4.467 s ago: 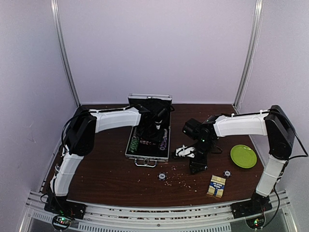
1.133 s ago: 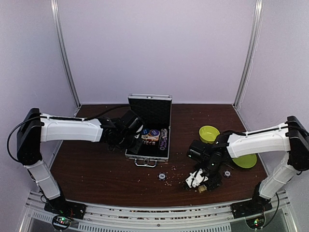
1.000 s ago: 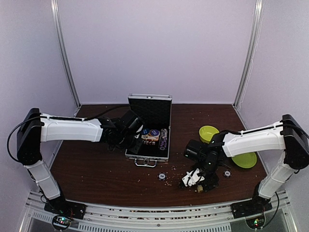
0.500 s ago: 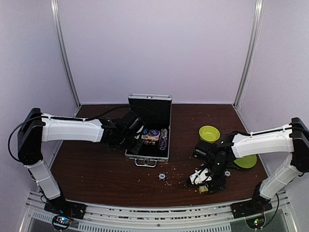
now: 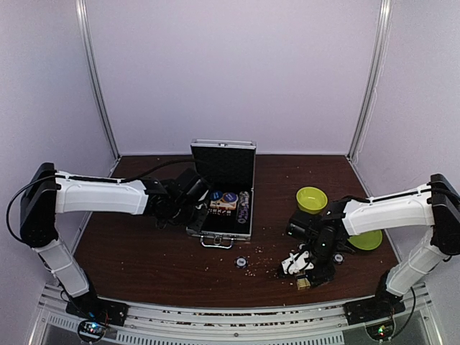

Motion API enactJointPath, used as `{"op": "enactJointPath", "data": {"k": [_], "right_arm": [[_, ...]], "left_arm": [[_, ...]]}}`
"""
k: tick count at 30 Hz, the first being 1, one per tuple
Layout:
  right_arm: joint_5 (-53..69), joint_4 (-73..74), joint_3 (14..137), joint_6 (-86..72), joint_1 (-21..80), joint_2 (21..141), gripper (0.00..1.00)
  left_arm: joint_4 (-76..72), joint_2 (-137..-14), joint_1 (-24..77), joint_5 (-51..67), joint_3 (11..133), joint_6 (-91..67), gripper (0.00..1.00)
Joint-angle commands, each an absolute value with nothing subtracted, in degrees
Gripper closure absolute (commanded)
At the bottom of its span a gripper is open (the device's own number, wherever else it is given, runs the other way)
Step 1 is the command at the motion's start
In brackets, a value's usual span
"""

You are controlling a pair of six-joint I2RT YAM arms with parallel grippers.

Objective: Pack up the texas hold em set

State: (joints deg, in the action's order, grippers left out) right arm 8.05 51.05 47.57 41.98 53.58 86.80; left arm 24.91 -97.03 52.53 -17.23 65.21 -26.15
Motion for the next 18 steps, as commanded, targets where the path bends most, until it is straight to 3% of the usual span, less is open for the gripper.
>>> {"op": "enactJointPath", "data": {"k": [1, 8, 13, 18], "right_arm": [[8.14, 50.97, 46.97, 40.65, 53.32, 87.57, 0.29], [6.88, 50.28, 45.90, 40.69, 53.26, 87.82, 0.25], [7.07, 53.41, 49.56, 40.65, 53.27, 88.25, 0.37], [8.04, 60.09, 60.60, 39.71, 53.26, 88.34, 0.41]], "left_arm": [[23.72, -92.65, 52.68, -19.69, 62.67, -28.08, 0.64], [25.33, -87.59, 52.69, -21.86, 58.32, -29.78, 0.64], [26.53, -85.19, 52.65, -23.92, 55.21, -31.61, 0.63], [26.26, -82.98, 51.78, -25.16, 51.29, -34.61, 0.63]]}}
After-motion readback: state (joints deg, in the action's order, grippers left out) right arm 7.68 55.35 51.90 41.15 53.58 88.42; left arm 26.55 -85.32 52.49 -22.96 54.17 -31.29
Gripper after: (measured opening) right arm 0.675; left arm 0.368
